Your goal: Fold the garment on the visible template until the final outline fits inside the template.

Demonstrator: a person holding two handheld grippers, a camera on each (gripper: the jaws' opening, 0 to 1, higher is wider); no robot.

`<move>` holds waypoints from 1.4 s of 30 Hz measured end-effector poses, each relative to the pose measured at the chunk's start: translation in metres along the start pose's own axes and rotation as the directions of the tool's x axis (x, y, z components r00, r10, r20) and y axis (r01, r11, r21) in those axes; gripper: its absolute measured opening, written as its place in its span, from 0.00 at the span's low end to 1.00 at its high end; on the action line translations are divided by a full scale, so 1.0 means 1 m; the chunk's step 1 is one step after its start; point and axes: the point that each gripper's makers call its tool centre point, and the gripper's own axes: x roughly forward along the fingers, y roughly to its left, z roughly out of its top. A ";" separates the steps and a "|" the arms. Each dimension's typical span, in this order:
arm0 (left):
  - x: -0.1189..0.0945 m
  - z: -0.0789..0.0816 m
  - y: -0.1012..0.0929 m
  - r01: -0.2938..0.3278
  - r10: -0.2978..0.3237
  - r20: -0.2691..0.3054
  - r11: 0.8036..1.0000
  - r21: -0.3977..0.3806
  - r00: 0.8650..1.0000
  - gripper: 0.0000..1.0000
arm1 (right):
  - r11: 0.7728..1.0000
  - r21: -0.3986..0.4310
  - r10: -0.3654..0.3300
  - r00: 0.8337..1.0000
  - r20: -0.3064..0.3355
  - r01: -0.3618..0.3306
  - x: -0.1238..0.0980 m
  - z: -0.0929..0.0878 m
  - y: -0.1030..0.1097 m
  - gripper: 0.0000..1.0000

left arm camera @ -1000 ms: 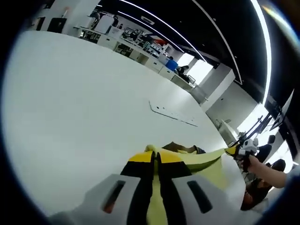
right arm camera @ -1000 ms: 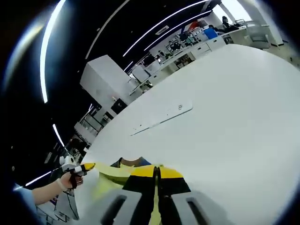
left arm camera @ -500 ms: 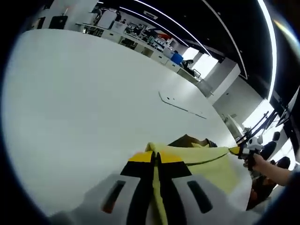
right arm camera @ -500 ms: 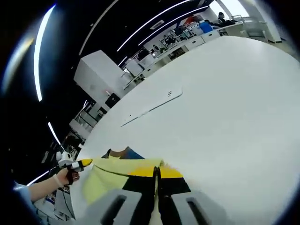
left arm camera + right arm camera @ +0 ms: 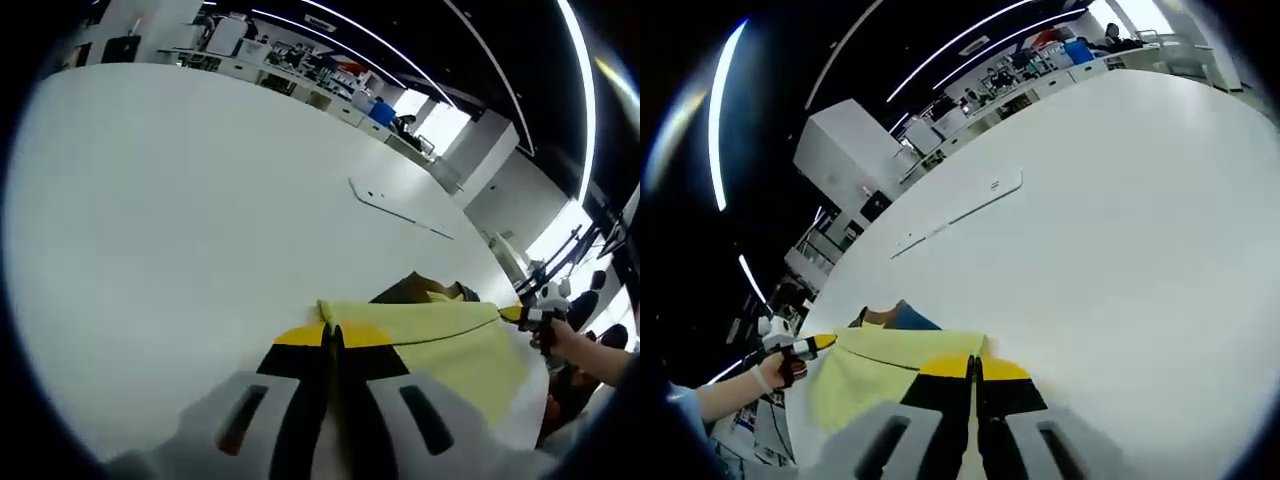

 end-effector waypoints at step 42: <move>-0.023 0.019 -0.023 0.073 0.048 -0.105 0.448 0.891 0.993 0.22 | 0.463 -0.886 -0.166 0.982 -0.092 -0.005 -0.015 0.007 0.013 0.23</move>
